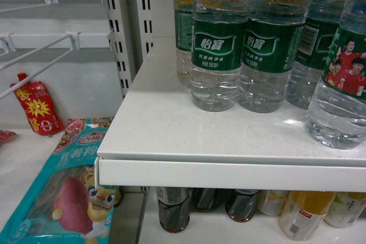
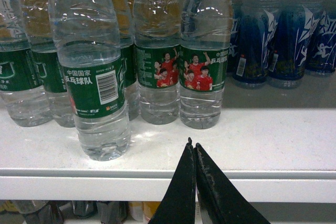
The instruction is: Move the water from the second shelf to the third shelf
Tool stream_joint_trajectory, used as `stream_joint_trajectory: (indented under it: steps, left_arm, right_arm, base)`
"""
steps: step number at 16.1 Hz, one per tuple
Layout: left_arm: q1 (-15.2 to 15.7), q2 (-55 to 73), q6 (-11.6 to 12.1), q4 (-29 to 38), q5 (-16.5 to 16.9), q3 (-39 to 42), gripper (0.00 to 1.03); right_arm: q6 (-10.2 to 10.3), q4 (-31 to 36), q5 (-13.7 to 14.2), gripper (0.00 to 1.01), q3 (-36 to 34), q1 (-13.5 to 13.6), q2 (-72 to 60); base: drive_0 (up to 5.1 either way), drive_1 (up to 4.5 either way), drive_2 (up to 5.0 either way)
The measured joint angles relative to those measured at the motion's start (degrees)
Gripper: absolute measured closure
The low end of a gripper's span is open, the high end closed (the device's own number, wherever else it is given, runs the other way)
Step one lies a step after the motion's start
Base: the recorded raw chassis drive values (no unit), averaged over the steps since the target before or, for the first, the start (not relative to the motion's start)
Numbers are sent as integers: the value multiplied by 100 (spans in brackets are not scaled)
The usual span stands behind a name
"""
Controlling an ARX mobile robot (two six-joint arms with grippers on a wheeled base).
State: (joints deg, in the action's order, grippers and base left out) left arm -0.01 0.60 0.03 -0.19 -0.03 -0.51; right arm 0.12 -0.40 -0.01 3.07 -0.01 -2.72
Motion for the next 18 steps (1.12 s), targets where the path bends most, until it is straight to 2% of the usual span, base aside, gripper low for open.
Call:
stream_joint_trajectory:
  steps: [3, 18]
  left_arm:
    - [0, 0, -2, 0, -11, 0, 5]
    - [0, 0, 0, 2, 2, 0, 5]
  right_arm:
    - [-2, -15, -2, 99, -232, 0, 240]
    - [0, 20, 0, 99, -234, 0, 247]
  base:
    - [0, 0, 0]
    - [0, 0, 0]
